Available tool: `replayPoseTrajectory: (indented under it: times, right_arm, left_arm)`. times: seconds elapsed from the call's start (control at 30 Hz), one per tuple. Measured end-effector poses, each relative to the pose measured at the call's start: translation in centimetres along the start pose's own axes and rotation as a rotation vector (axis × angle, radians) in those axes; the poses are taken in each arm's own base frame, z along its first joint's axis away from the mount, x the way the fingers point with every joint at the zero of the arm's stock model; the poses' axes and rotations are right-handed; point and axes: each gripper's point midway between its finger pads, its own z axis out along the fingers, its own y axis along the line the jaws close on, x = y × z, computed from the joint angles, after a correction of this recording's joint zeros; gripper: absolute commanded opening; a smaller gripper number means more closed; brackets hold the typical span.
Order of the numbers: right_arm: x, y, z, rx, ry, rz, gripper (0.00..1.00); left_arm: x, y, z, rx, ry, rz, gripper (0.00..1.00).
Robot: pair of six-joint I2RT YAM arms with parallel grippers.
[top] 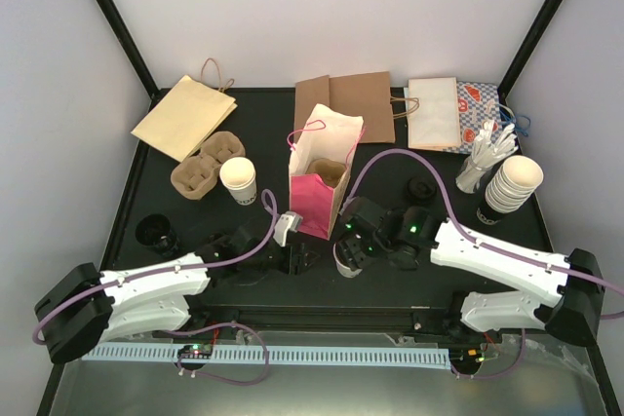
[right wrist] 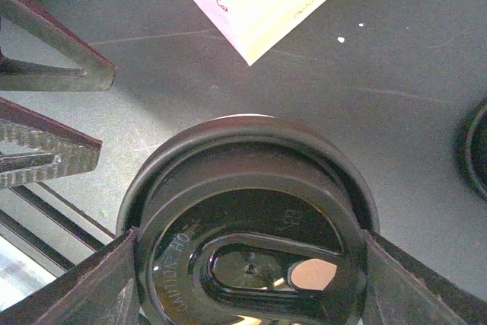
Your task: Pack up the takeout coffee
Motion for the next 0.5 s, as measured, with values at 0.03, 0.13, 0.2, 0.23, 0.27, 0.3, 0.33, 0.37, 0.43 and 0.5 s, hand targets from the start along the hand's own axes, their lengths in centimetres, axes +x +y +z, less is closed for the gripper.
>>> replayPoseTrajectory:
  times: [0.03, 0.13, 0.2, 0.23, 0.27, 0.3, 0.33, 0.37, 0.43, 0.5]
  right_arm:
    - [0.03, 0.05, 0.05, 0.0, 0.002, -0.002, 0.65]
    - [0.21, 0.22, 0.3, 0.002, 0.012, -0.01, 0.65]
    - [0.32, 0.3, 0.48, 0.004, 0.018, -0.014, 0.65]
    - [0.32, 0.35, 0.52, 0.004, 0.019, -0.016, 0.65]
    - [0.33, 0.39, 0.54, 0.004, 0.019, -0.017, 0.65]
    - [0.33, 0.41, 0.57, 0.004, 0.02, -0.018, 0.65]
    - [0.33, 0.44, 0.6, 0.004, 0.021, -0.018, 0.65]
    - [0.32, 0.45, 0.64, 0.005, 0.022, -0.019, 0.65]
    - [0.35, 0.49, 0.7, 0.006, 0.024, -0.021, 0.65]
    - [0.36, 0.53, 0.75, 0.006, 0.025, -0.022, 0.65]
  left_arm:
    - [0.06, 0.06, 0.06, -0.002, 0.003, -0.001, 0.63]
    - [0.18, 0.15, 0.17, -0.003, 0.009, -0.002, 0.63]
    - [0.19, 0.12, 0.19, -0.002, 0.01, -0.002, 0.63]
    - [0.21, 0.12, 0.23, -0.001, 0.011, -0.002, 0.63]
    - [0.24, 0.15, 0.27, -0.001, 0.013, -0.003, 0.63]
    - [0.29, 0.19, 0.31, -0.002, 0.015, -0.003, 0.62]
    - [0.33, 0.22, 0.35, -0.003, 0.017, -0.004, 0.62]
    - [0.37, 0.23, 0.37, -0.003, 0.019, -0.004, 0.62]
    - [0.41, 0.26, 0.44, -0.002, 0.021, -0.005, 0.62]
    - [0.48, 0.28, 0.52, -0.002, 0.025, -0.005, 0.62]
